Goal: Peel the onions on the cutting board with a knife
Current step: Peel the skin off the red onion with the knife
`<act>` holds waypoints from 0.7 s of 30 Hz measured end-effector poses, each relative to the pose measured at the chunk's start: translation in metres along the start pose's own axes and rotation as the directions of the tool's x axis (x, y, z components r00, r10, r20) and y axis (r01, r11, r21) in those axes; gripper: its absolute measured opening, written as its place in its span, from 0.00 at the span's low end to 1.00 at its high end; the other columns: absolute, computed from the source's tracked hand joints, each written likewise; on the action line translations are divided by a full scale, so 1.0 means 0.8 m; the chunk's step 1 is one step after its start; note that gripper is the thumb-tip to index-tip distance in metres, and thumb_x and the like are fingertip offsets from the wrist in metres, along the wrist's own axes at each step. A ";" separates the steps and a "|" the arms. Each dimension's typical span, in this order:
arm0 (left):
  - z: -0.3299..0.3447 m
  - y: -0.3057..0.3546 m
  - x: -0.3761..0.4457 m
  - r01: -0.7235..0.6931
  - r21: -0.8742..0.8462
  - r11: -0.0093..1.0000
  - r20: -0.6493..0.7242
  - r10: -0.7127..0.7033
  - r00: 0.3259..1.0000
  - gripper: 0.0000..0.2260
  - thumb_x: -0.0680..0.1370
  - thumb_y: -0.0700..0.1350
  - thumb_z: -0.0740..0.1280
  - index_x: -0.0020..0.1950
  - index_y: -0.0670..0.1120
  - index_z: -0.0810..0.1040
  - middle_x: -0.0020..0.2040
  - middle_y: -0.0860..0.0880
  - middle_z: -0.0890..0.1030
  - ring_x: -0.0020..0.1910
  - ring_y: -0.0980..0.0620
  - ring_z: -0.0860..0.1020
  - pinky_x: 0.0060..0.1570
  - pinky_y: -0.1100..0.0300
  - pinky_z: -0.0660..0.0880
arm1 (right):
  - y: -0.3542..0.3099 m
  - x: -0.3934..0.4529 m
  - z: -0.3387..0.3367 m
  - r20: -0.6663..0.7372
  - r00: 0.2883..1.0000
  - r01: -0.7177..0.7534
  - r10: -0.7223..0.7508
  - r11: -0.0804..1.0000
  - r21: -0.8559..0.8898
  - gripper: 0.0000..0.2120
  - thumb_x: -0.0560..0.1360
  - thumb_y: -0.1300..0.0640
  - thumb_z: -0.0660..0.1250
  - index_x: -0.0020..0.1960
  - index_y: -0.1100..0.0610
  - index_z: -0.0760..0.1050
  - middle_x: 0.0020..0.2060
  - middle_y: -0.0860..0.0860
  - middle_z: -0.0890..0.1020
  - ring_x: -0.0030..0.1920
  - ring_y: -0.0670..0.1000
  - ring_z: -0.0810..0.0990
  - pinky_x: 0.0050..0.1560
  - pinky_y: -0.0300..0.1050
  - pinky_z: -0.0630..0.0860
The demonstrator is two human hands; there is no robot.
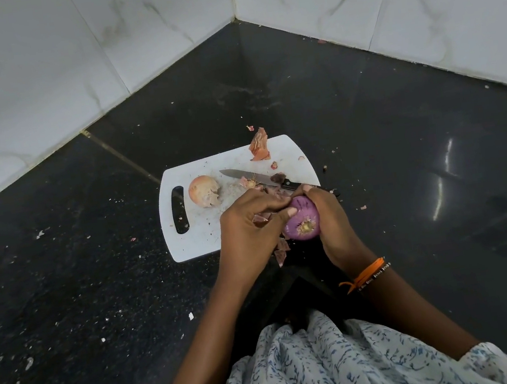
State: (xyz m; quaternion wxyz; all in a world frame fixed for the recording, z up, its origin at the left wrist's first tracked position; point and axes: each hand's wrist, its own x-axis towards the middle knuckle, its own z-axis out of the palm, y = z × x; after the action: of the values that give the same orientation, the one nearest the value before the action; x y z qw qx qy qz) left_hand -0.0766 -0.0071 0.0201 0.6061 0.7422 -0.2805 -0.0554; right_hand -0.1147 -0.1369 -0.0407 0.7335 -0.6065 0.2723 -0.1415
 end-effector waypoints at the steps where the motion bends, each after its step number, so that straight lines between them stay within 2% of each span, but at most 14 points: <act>1: 0.001 -0.002 0.000 -0.002 -0.009 1.000 -0.005 0.001 1.000 0.08 0.70 0.35 0.73 0.46 0.46 0.83 0.41 0.53 0.80 0.42 0.60 0.79 0.42 0.69 0.75 | -0.002 -0.003 0.000 0.029 0.999 -0.016 0.015 1.000 0.012 0.17 0.78 0.47 0.59 0.55 0.59 0.76 0.49 0.58 0.79 0.51 0.48 0.81 0.55 0.45 0.77; 2: 0.002 -0.004 0.000 -0.003 -0.015 1.000 -0.012 0.003 1.000 0.07 0.71 0.35 0.73 0.45 0.46 0.83 0.41 0.54 0.80 0.42 0.61 0.78 0.41 0.69 0.75 | -0.004 -0.005 -0.002 0.058 0.998 -0.034 0.033 0.999 0.024 0.17 0.75 0.43 0.59 0.55 0.54 0.75 0.56 0.60 0.77 0.59 0.56 0.77 0.63 0.54 0.73; 3: 0.003 -0.006 -0.001 -0.005 -0.017 1.000 -0.021 0.005 1.000 0.06 0.71 0.35 0.72 0.44 0.46 0.83 0.41 0.54 0.79 0.41 0.61 0.78 0.41 0.69 0.74 | -0.008 -0.008 -0.001 0.078 0.996 -0.049 0.046 0.998 0.035 0.17 0.74 0.41 0.59 0.53 0.51 0.75 0.59 0.61 0.76 0.62 0.60 0.75 0.65 0.59 0.70; 4: 0.004 -0.008 -0.001 -0.009 -0.017 1.000 -0.034 0.008 0.999 0.05 0.72 0.35 0.72 0.43 0.45 0.83 0.40 0.54 0.79 0.41 0.61 0.78 0.41 0.69 0.74 | -0.009 -0.009 0.001 0.083 0.995 -0.061 0.057 0.997 0.043 0.16 0.74 0.41 0.59 0.53 0.51 0.74 0.60 0.61 0.76 0.62 0.60 0.75 0.64 0.59 0.71; 6: 0.007 -0.011 -0.002 -0.015 -0.021 1.000 -0.066 0.013 0.998 0.03 0.72 0.36 0.71 0.42 0.44 0.82 0.40 0.54 0.78 0.41 0.60 0.77 0.41 0.68 0.73 | -0.011 -0.010 0.006 0.046 0.998 -0.045 0.043 0.998 0.049 0.13 0.78 0.47 0.59 0.49 0.55 0.75 0.51 0.59 0.79 0.51 0.50 0.81 0.53 0.47 0.78; 7: 0.009 -0.012 -0.002 -0.013 -0.025 1.000 -0.083 0.011 0.997 0.03 0.73 0.37 0.71 0.42 0.45 0.81 0.40 0.54 0.78 0.41 0.60 0.77 0.41 0.67 0.74 | -0.012 -0.010 0.007 0.022 0.999 -0.032 0.031 0.999 0.043 0.12 0.80 0.52 0.58 0.45 0.55 0.76 0.44 0.57 0.79 0.43 0.44 0.82 0.45 0.40 0.79; 8: 0.010 -0.012 -0.002 -0.012 -0.025 1.000 -0.094 0.009 0.996 0.03 0.73 0.39 0.70 0.42 0.46 0.80 0.40 0.54 0.78 0.41 0.60 0.77 0.41 0.67 0.74 | -0.012 -0.009 0.007 0.009 1.000 -0.022 0.022 0.999 0.025 0.12 0.81 0.55 0.57 0.42 0.54 0.75 0.41 0.54 0.78 0.38 0.42 0.81 0.41 0.36 0.78; 9: 0.011 -0.012 -0.002 -0.013 -0.018 1.000 -0.096 0.011 0.995 0.03 0.73 0.39 0.69 0.42 0.47 0.79 0.41 0.55 0.77 0.42 0.60 0.76 0.41 0.67 0.74 | -0.011 -0.009 0.007 0.029 0.999 -0.018 0.018 1.000 0.020 0.11 0.81 0.54 0.56 0.43 0.53 0.75 0.41 0.53 0.78 0.40 0.44 0.80 0.43 0.38 0.78; 11: 0.013 -0.012 -0.001 -0.024 0.021 0.999 -0.081 0.025 0.996 0.04 0.74 0.39 0.68 0.42 0.48 0.77 0.42 0.57 0.76 0.43 0.62 0.76 0.41 0.69 0.73 | -0.013 -0.012 0.007 0.092 0.995 -0.033 0.027 0.998 0.054 0.09 0.78 0.48 0.57 0.48 0.51 0.74 0.45 0.51 0.78 0.46 0.50 0.78 0.54 0.51 0.75; 13: 0.015 -0.012 0.000 -0.016 0.048 0.999 -0.070 0.020 0.997 0.07 0.75 0.39 0.66 0.42 0.51 0.75 0.42 0.57 0.76 0.43 0.62 0.75 0.41 0.69 0.73 | -0.014 -0.012 0.004 0.111 0.993 -0.049 0.039 0.995 0.086 0.12 0.75 0.44 0.59 0.50 0.50 0.74 0.47 0.51 0.79 0.48 0.52 0.77 0.58 0.57 0.73; 16: 0.015 -0.012 0.002 0.058 -0.016 0.998 -0.104 -0.059 0.993 0.10 0.77 0.39 0.65 0.42 0.54 0.74 0.44 0.54 0.78 0.45 0.58 0.77 0.43 0.59 0.77 | -0.016 -0.013 0.003 0.115 0.993 -0.046 0.038 0.996 0.070 0.13 0.74 0.43 0.58 0.49 0.50 0.75 0.47 0.51 0.79 0.52 0.54 0.77 0.61 0.59 0.72; 18: 0.012 -0.013 0.004 0.063 -0.016 0.998 -0.140 -0.065 0.988 0.09 0.78 0.39 0.65 0.42 0.52 0.75 0.44 0.50 0.79 0.45 0.54 0.77 0.43 0.61 0.76 | -0.017 -0.015 0.003 0.123 0.992 -0.043 0.034 0.997 0.064 0.12 0.74 0.43 0.58 0.47 0.49 0.76 0.47 0.50 0.80 0.52 0.54 0.78 0.62 0.59 0.72; 20: 0.008 -0.015 0.006 0.085 -0.016 0.996 -0.164 -0.087 0.983 0.07 0.78 0.40 0.64 0.43 0.50 0.75 0.41 0.50 0.79 0.41 0.55 0.77 0.38 0.65 0.76 | -0.018 -0.014 0.001 0.126 0.991 -0.047 0.038 0.996 0.070 0.12 0.73 0.43 0.59 0.45 0.47 0.77 0.45 0.48 0.81 0.50 0.52 0.79 0.61 0.59 0.72; 21: 0.007 -0.015 0.007 0.121 -0.030 0.992 -0.173 -0.125 0.977 0.07 0.78 0.41 0.64 0.43 0.50 0.75 0.40 0.51 0.79 0.39 0.55 0.77 0.36 0.62 0.77 | -0.018 -0.013 0.000 0.131 0.991 -0.045 0.035 0.996 0.075 0.12 0.73 0.43 0.59 0.44 0.47 0.77 0.43 0.47 0.82 0.48 0.51 0.79 0.60 0.59 0.73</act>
State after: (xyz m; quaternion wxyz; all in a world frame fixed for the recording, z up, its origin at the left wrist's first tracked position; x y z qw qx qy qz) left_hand -0.0700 -0.0132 0.0087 0.6310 0.7542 -0.1793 -0.0301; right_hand -0.1214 -0.1341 -0.0240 0.7755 -0.5797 0.2303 -0.0976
